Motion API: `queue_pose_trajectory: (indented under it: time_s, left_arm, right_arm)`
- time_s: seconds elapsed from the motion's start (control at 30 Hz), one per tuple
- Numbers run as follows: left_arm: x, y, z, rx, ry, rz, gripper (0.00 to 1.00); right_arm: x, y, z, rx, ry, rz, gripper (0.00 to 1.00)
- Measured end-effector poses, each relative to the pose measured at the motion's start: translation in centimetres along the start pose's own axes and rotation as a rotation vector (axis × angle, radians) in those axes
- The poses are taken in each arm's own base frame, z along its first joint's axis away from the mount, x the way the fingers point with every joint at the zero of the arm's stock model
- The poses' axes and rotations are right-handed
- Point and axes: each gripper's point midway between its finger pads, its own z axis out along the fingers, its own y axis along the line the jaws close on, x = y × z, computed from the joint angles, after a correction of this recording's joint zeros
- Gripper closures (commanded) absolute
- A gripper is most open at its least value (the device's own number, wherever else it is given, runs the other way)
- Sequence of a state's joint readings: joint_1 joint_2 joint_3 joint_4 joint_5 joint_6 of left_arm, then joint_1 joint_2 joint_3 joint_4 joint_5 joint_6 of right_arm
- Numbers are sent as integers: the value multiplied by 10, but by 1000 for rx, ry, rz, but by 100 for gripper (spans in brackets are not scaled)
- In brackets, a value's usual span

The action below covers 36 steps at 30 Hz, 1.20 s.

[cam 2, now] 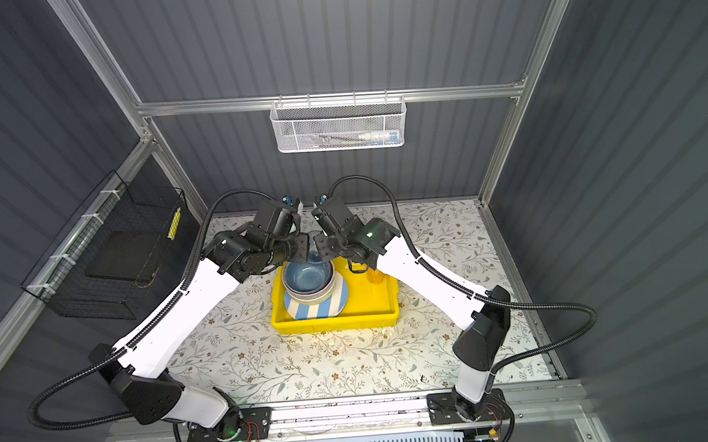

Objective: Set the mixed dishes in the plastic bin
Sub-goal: 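Grasp the light blue glass with the right gripper and open the left gripper, then lower the glass into the bin with the right gripper while the left withdraws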

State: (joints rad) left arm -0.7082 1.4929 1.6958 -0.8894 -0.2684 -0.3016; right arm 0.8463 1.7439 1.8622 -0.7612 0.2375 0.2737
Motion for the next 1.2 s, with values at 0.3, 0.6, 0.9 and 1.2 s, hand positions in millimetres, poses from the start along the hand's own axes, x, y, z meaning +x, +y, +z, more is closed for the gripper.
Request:
queue_pose_trajectory:
  time_s: [0.3, 0.6, 0.9, 1.2]
  left_arm:
    - [3, -15, -31, 142, -26, -43, 69]
    - [8, -22, -54, 227, -55, -52, 47]
    - [17, 9, -52, 120, -82, -60, 12]
    - [31, 67, -18, -15, -58, -136, 2]
  right_arm:
    - [0, -5, -20, -12, -20, 8, 100]
    - [2, -17, -39, -3, -27, 10, 100]
    - [25, -56, -78, 85, 15, 25, 100]
    - [61, -72, -88, 128, 134, 45, 100]
